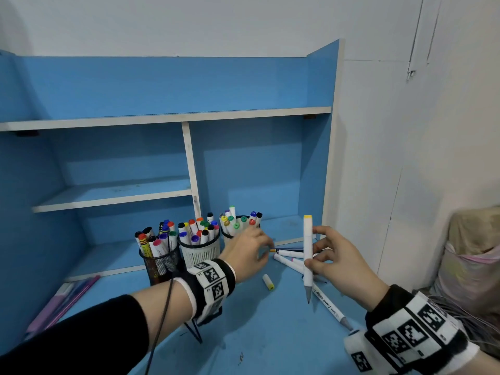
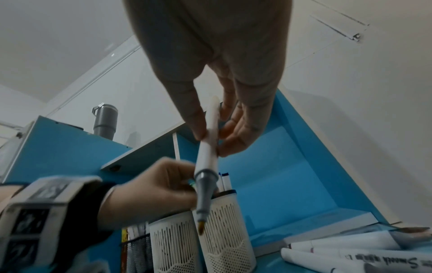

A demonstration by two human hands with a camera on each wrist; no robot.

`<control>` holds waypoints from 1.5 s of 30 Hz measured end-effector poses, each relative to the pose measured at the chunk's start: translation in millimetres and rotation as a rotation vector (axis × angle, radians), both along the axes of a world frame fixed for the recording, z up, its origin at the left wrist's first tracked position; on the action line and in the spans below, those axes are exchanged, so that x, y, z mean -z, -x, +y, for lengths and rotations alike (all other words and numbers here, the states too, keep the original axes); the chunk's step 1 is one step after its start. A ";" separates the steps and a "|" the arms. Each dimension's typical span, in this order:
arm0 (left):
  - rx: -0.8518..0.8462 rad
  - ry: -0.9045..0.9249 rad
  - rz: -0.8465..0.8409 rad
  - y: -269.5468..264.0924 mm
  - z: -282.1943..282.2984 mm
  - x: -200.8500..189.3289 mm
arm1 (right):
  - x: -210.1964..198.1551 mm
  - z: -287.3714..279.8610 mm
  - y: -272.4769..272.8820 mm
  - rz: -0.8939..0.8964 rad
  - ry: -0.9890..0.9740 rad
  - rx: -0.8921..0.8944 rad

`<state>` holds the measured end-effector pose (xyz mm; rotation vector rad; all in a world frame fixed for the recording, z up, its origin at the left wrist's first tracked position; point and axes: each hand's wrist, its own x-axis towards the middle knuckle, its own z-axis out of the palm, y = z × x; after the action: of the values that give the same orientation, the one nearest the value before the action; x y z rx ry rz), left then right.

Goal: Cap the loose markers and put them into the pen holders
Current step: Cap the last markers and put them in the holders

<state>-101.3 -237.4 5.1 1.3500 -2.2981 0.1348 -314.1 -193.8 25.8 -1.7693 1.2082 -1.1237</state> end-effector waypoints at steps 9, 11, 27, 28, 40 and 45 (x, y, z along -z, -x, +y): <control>-0.048 -0.532 -0.340 14.6 -20.5 36.1 | -1.0 10.8 -3.0 -0.124 -0.049 -0.017; -0.081 -0.543 -0.338 16.3 -22.6 38.1 | 0.5 13.8 -4.1 -0.139 -0.063 -0.026; -0.129 -0.489 -0.245 -8.8 24.5 15.4 | 6.5 40.5 -29.8 -0.335 -0.118 -0.035; -0.121 -0.473 -0.171 -12.7 30.5 10.9 | 7.7 42.6 -32.1 -0.359 -0.117 -0.030; -0.069 -0.219 0.423 -53.7 117.9 -37.4 | 10.3 50.2 -61.8 -0.751 -0.146 0.069; -0.051 -0.176 0.608 -65.9 144.4 -42.7 | 0.7 57.2 -70.9 -0.929 -0.190 -0.006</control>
<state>-35.5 -93.1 47.8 1.3056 -1.7903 -0.4163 -243.2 -136.6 25.0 -0.8930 0.6886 -1.5123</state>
